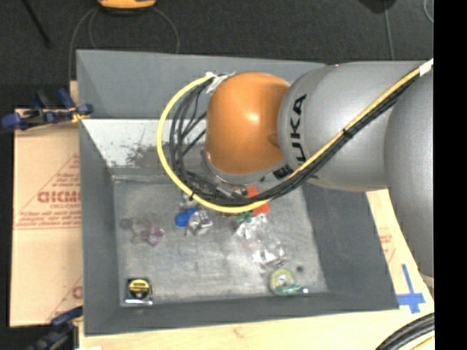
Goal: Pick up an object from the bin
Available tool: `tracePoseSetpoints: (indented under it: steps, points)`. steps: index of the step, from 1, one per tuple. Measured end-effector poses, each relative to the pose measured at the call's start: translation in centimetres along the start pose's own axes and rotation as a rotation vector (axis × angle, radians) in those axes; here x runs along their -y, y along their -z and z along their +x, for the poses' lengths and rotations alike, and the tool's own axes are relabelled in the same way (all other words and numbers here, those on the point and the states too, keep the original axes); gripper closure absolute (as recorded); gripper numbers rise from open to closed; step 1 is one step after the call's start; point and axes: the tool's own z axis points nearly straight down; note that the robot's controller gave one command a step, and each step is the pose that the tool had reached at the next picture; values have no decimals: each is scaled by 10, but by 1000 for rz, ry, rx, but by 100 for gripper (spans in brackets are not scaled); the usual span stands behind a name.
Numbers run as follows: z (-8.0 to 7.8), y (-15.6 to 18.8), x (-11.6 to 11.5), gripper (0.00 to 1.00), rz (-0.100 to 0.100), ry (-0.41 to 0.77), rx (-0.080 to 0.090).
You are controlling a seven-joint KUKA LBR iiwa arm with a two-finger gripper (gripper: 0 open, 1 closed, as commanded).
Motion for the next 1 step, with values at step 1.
tracePoseSetpoints:
  steps: [1]
  points:
    - [21, 39, -2, 100, -2, 365, -5]
